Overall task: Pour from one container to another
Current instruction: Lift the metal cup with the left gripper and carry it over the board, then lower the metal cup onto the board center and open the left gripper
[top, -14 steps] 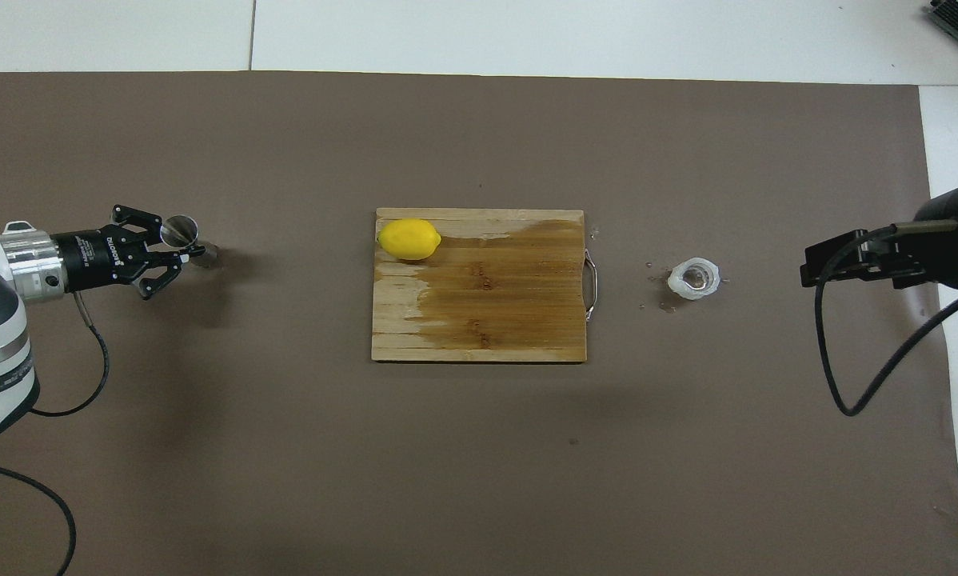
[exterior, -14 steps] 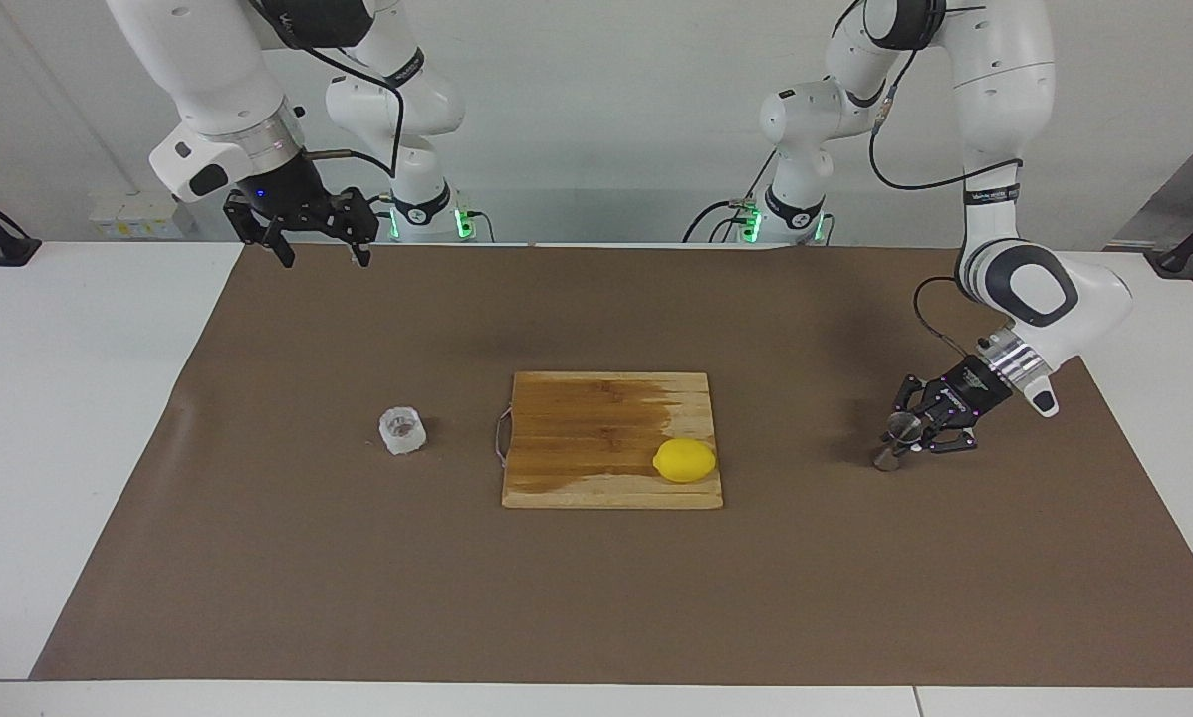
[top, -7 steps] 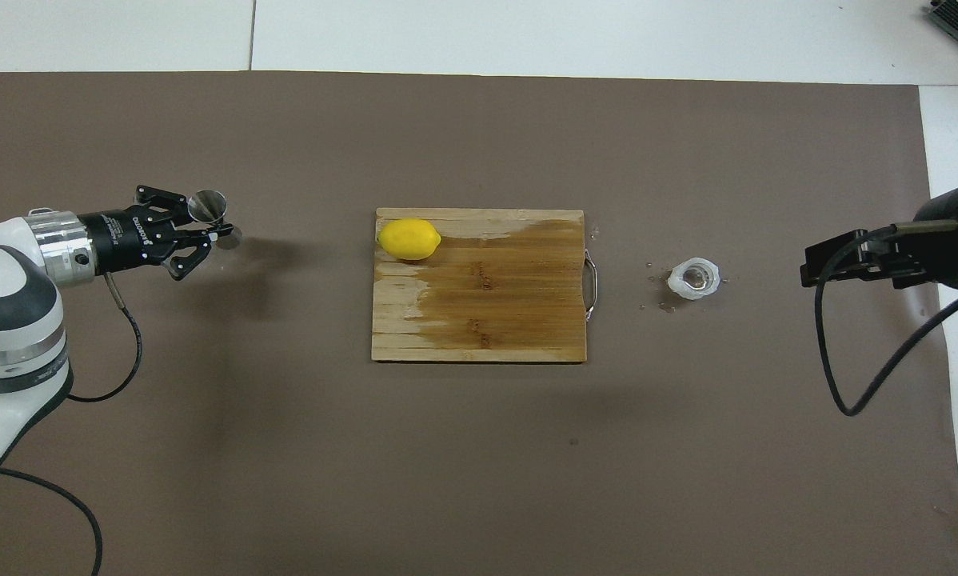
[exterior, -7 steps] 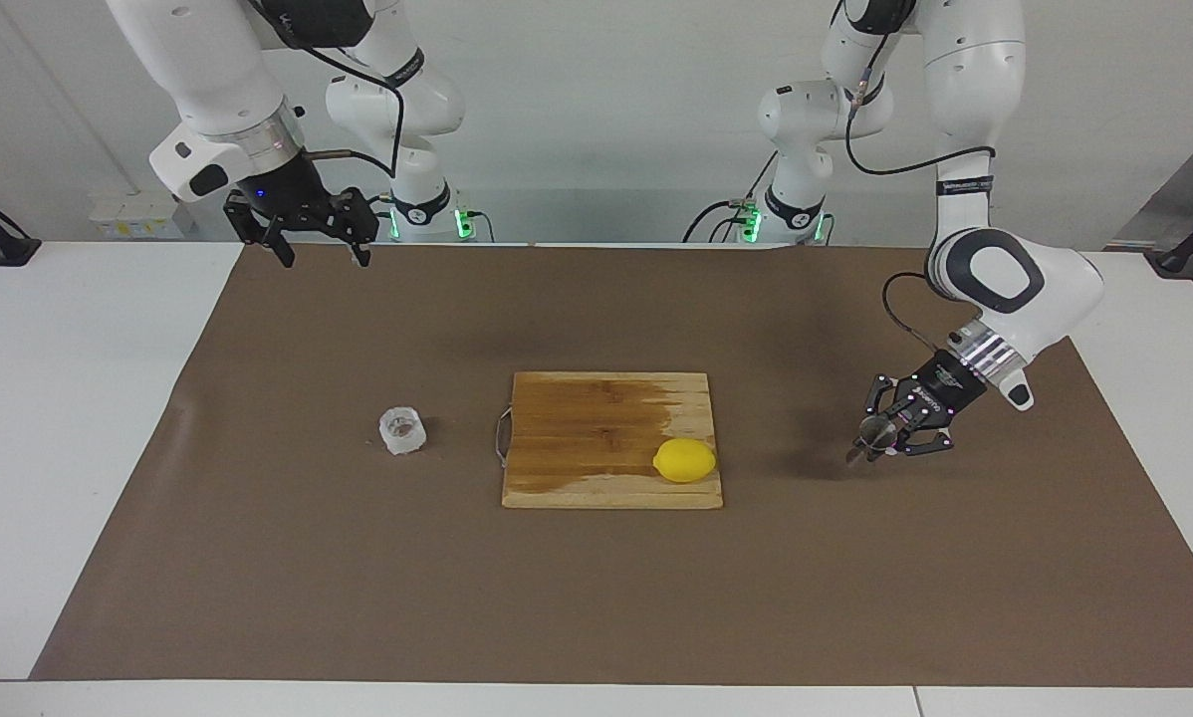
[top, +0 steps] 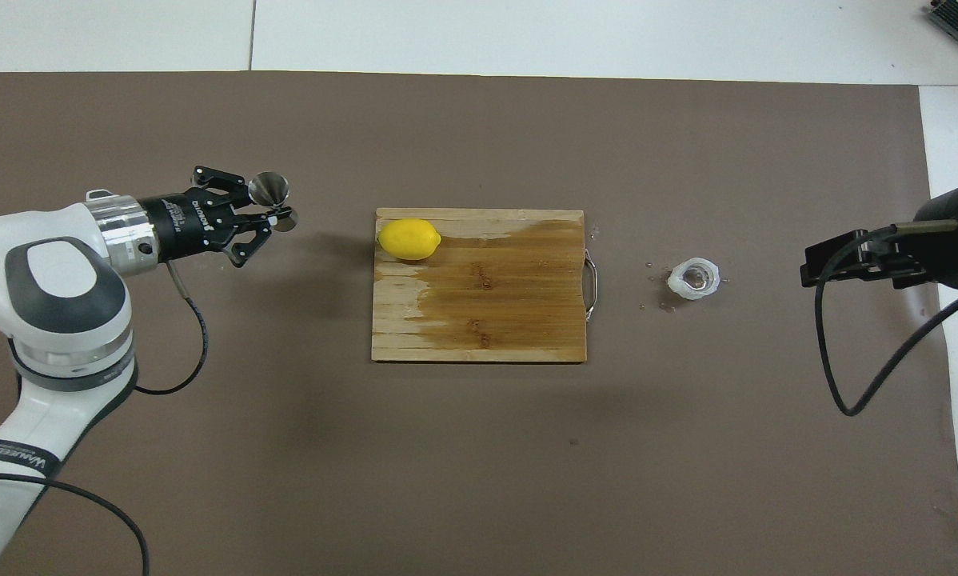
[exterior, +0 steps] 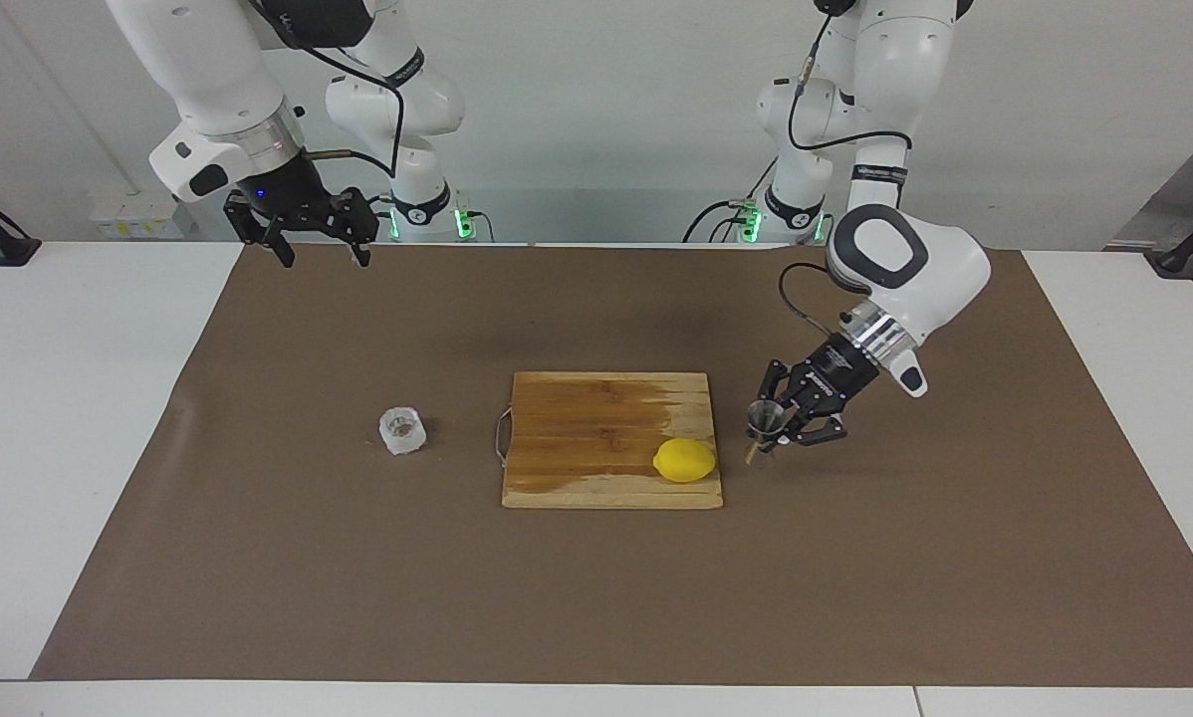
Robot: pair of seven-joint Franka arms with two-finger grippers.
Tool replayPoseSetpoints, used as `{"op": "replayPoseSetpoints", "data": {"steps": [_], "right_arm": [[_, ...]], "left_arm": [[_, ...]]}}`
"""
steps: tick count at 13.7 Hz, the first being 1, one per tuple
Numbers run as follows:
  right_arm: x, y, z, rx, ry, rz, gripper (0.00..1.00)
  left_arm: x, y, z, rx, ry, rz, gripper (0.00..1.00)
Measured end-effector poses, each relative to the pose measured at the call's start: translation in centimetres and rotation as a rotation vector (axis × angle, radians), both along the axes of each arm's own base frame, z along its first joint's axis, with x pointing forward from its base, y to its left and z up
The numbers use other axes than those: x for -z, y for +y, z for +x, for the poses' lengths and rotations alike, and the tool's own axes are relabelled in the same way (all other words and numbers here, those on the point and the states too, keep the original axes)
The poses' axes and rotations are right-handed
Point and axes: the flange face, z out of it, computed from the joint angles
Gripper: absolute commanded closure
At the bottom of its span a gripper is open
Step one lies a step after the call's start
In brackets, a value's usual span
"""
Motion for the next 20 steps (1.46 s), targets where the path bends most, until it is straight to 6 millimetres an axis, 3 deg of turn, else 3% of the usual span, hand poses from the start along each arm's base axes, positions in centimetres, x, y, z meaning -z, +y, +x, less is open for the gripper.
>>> {"op": "replayPoseSetpoints", "data": {"steps": [3,6,11,16,20], "right_arm": [[0.0,0.0,0.0,0.0,0.0,0.0,0.0],[0.0,0.0,0.0,0.0,0.0,0.0,0.0],[0.0,0.0,0.0,0.0,0.0,0.0,0.0],[0.0,0.0,0.0,0.0,0.0,0.0,0.0],[0.0,0.0,0.0,0.0,0.0,0.0,0.0]], "left_arm": [[-0.9,-6.2,-2.0,0.009,-0.007,-0.049,1.0],[-1.3,-10.3,-3.9,0.034,-0.01,-0.065,1.0],[-0.6,-11.6,-5.0,0.038,-0.037,-0.116,1.0],[2.5,-11.9,-6.7,0.061,-0.107,-0.158,1.0],[6.4,-13.7,-9.2,0.027,-0.112,-0.189,1.0]]}}
